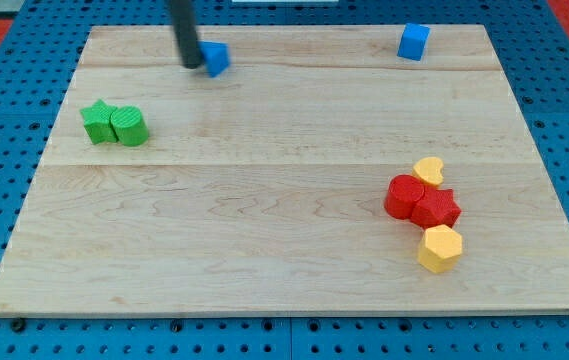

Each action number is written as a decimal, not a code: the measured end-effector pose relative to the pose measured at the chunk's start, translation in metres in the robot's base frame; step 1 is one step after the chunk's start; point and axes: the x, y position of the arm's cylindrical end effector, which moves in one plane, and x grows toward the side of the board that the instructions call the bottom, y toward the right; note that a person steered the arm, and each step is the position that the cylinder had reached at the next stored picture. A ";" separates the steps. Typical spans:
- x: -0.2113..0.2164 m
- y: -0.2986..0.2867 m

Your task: Move the blue triangle to the left of the blue cube

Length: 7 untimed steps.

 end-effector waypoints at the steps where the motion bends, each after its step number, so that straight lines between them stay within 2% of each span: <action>1: -0.011 0.077; 2: -0.040 0.082; 3: -0.048 0.094; 4: -0.033 0.167; 5: -0.033 0.170; 7: 0.017 0.165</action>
